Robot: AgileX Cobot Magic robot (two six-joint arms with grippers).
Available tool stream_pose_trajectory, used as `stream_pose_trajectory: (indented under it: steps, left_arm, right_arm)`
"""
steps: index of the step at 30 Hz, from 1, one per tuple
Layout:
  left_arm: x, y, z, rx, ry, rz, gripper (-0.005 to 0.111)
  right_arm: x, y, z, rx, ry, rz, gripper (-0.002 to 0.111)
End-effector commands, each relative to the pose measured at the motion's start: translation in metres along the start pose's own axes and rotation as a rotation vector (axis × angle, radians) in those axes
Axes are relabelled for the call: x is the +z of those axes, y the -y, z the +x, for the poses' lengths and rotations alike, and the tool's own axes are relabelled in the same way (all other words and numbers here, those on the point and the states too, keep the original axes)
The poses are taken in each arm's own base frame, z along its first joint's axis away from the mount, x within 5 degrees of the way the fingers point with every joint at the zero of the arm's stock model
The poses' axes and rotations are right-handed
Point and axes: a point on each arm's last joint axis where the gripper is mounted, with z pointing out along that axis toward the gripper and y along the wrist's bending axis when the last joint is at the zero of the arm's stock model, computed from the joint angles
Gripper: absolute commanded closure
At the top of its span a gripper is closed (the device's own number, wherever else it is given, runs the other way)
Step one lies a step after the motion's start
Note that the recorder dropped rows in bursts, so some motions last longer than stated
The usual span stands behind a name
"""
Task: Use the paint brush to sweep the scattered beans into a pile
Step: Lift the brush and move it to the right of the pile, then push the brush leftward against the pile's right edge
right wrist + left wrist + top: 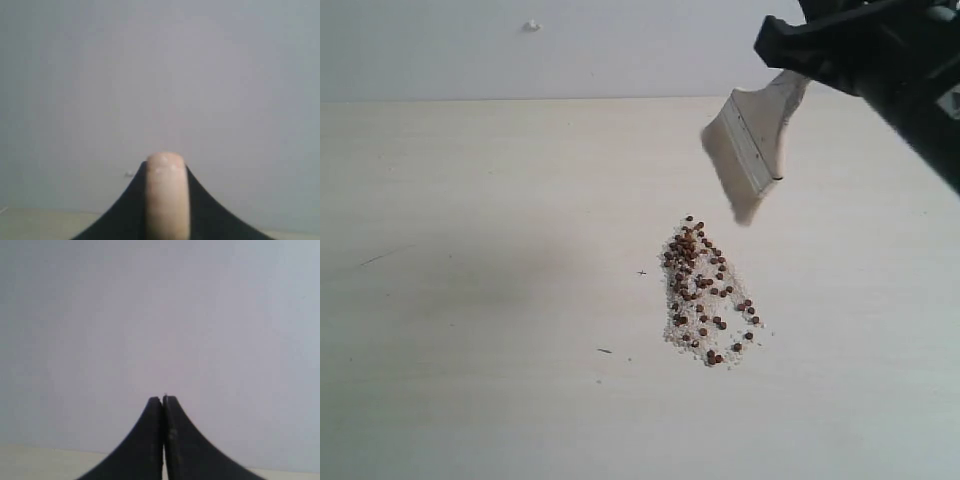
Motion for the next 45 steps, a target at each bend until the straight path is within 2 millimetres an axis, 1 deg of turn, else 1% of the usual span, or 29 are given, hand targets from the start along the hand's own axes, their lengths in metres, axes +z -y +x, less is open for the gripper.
stream_pose_trajectory:
  steps: [1, 3, 5, 7, 8, 9, 11, 13, 15, 18, 21, 25, 32, 38, 45]
  left_arm:
    - [0.000, 0.000, 0.001, -0.005, -0.003, 0.000, 0.107]
    - [0.000, 0.000, 0.001, -0.005, -0.003, 0.000, 0.107]
    - [0.000, 0.000, 0.001, -0.005, -0.003, 0.000, 0.107]
    - [0.000, 0.000, 0.001, -0.005, -0.003, 0.000, 0.107]
    - [0.000, 0.000, 0.001, -0.005, -0.003, 0.000, 0.107]
    - [0.000, 0.000, 0.001, -0.005, -0.003, 0.000, 0.107]
    - [0.000, 0.000, 0.001, -0.005, -0.003, 0.000, 0.107]
    - [0.000, 0.000, 0.001, -0.005, -0.003, 0.000, 0.107]
    - [0.000, 0.000, 0.001, -0.005, -0.003, 0.000, 0.107]
    - [0.000, 0.000, 0.001, -0.005, -0.003, 0.000, 0.107]
    - [0.000, 0.000, 0.001, -0.005, -0.003, 0.000, 0.107]
    - [0.000, 0.000, 0.001, -0.005, -0.003, 0.000, 0.107]
    - [0.000, 0.000, 0.001, -0.005, -0.003, 0.000, 0.107]
    - [0.000, 0.000, 0.001, -0.005, -0.003, 0.000, 0.107]
    - [0.000, 0.000, 0.001, -0.005, -0.003, 0.000, 0.107]
  right_arm:
    - [-0.017, 0.011, -0.017, -0.098, -0.081, -0.213, 0.108]
    - [-0.020, 0.023, -0.020, -0.041, -0.117, -0.165, 0.108]
    - [-0.021, 0.035, -0.014, -0.017, -0.187, -0.085, 0.108]
    - [-0.021, 0.040, -0.005, -0.037, -0.257, -0.030, 0.108]
    - [-0.021, 0.042, -0.002, -0.012, -0.279, -0.006, 0.108]
    - [-0.022, 0.045, 0.002, 0.013, -0.291, 0.020, 0.108]
    - [-0.026, 0.050, 0.007, 0.048, -0.254, 0.070, 0.108]
    - [-0.036, 0.059, 0.014, 0.080, -0.199, 0.157, 0.108]
    - [-0.050, 0.069, 0.024, 0.101, -0.134, 0.246, 0.108]
    - [-0.070, 0.077, 0.042, 0.102, -0.104, 0.311, 0.108]
    - [-0.077, 0.080, 0.054, 0.096, -0.140, 0.335, 0.108]
    - [-0.075, 0.079, 0.063, 0.074, -0.188, 0.313, 0.108]
    - [-0.069, 0.085, 0.076, 0.091, -0.201, 0.352, 0.108]
    - [-0.050, 0.085, 0.094, 0.155, -0.267, 0.321, 0.108]
    - [-0.033, 0.081, 0.105, 0.234, -0.300, 0.255, 0.108]
